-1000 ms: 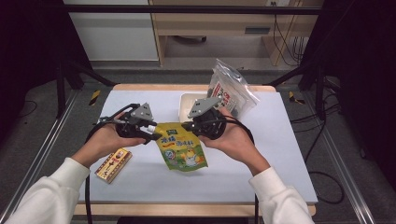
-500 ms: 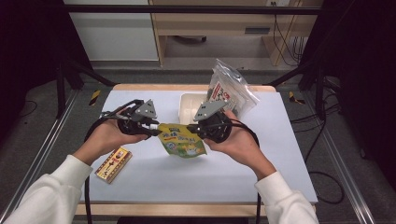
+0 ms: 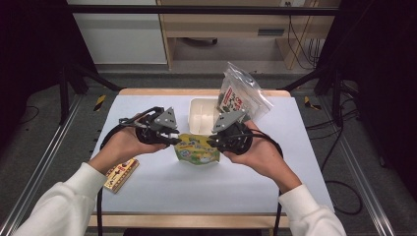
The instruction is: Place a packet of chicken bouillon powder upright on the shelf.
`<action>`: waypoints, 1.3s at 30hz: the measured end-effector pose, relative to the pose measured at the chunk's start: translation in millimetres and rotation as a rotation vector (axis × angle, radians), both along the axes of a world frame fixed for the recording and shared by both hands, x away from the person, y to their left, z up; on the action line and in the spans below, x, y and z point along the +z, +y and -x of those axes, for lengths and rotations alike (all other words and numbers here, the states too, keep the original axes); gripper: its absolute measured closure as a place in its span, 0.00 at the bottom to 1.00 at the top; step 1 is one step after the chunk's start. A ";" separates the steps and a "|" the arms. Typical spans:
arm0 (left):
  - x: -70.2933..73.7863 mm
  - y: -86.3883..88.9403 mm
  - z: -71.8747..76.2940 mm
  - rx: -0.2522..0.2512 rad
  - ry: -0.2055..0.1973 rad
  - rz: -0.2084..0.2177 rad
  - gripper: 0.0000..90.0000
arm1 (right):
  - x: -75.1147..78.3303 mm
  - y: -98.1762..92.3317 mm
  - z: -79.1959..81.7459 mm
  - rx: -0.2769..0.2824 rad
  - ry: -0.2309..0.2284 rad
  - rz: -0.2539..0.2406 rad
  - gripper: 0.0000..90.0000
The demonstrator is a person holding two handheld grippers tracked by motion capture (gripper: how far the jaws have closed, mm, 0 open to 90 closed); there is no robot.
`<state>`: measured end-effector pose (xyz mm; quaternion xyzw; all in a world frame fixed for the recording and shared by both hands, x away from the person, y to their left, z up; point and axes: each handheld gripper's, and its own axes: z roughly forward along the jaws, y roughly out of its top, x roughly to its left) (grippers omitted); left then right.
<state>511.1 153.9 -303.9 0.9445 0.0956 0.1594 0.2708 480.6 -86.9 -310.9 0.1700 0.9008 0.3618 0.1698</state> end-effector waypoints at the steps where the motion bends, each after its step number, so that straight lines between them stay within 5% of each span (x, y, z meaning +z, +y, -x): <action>1: 0.4 -0.8 -0.2 -0.001 0.000 -0.001 0.76 | -0.2 1.1 -1.0 -0.002 -0.002 0.004 0.88; 17: 1.0 -5.7 0.1 -0.009 -0.003 0.009 0.76 | -5.9 21.3 -22.9 0.011 0.032 0.031 0.82; 24: -1.3 -2.7 -1.8 0.011 -0.024 0.034 0.73 | -6.1 23.6 -26.1 0.000 0.067 0.027 0.96; 27: -4.3 -2.3 -1.6 0.040 -0.062 0.049 0.53 | -5.2 22.4 -26.2 -0.014 0.080 0.025 0.99; 31: 0.8 5.4 1.0 0.092 -0.105 0.122 0.29 | -4.4 15.5 -29.8 -0.060 0.123 -0.010 1.00; 34: 2.1 14.9 7.2 0.134 -0.117 0.217 0.21 | -3.2 8.7 -30.6 -0.094 0.166 -0.048 1.00; 39: -14.0 32.1 20.6 0.195 -0.097 0.238 0.16 | -1.2 -2.5 -27.9 -0.134 0.207 -0.113 1.00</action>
